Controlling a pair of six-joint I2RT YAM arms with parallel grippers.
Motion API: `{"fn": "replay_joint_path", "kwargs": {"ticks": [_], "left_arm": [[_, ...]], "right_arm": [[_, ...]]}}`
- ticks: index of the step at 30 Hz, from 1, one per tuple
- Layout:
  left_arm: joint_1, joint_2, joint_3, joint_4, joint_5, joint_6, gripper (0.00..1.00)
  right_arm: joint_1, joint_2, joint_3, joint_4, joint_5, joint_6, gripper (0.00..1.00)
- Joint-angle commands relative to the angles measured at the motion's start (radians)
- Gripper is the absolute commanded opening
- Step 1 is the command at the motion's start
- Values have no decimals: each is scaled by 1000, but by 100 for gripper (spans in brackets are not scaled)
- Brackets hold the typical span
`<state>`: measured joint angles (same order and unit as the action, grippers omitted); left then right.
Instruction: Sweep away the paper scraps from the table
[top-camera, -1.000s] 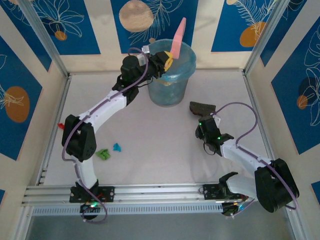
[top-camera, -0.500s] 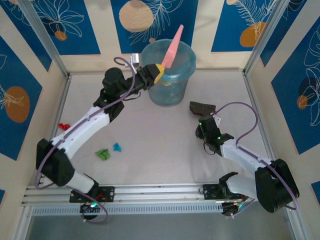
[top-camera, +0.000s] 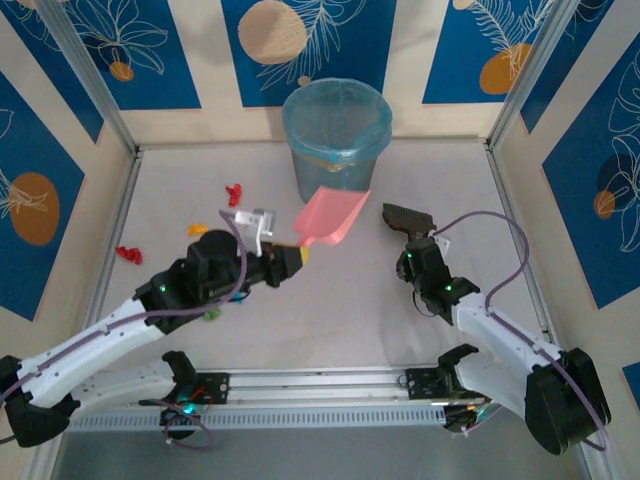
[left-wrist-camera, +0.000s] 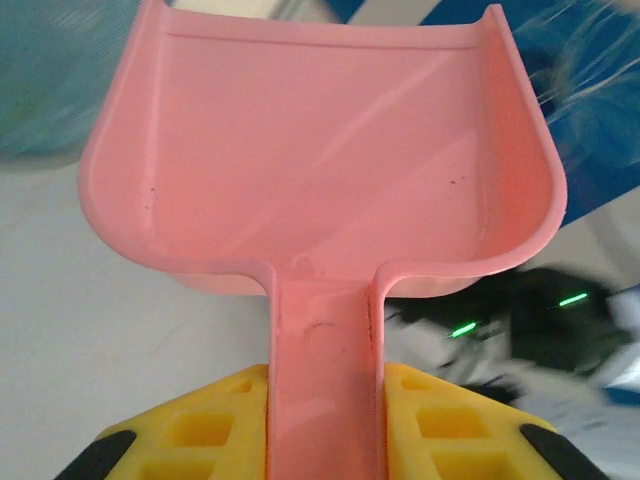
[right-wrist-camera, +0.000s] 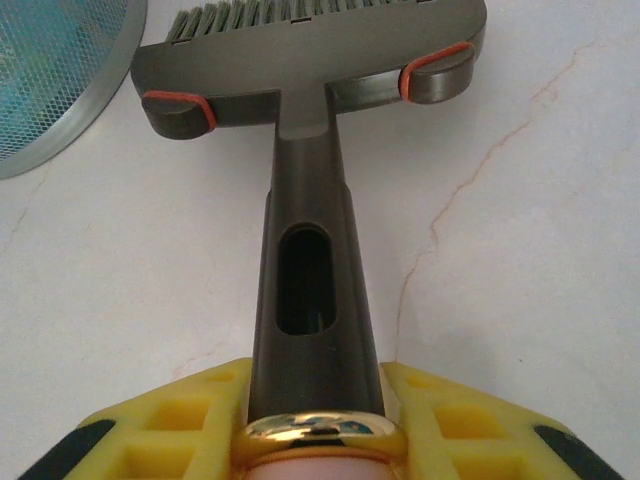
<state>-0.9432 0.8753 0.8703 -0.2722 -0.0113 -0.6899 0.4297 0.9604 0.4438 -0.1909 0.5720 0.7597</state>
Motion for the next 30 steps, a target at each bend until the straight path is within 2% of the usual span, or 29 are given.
{"fn": "replay_joint_path", "kwargs": {"ticks": [1, 4, 8, 11, 18, 25, 30], "left_arm": [[-17, -33, -142, -197, -162, 93, 0], [-17, -47, -249, -225, -238, 114, 0], [-16, -36, -353, -177, -322, 135, 0], [-17, -18, -419, -92, -345, 151, 0], [-17, 42, -405, -116, -347, 134, 0], [-17, 44, -406, -132, -335, 116, 0], [-17, 47, -416, -126, -335, 110, 0]], "right_arm": [[-5, -69, -29, 23, 24, 7, 0], [-5, -125, -54, 27, 34, 8, 0], [-7, -188, -87, 42, 37, 3, 0], [-6, -222, -96, 37, 38, -1, 0], [-5, -329, -91, -10, 37, -10, 0], [9, -531, 62, -285, 24, 61, 0], [26, -588, 229, -434, 18, 97, 0]]}}
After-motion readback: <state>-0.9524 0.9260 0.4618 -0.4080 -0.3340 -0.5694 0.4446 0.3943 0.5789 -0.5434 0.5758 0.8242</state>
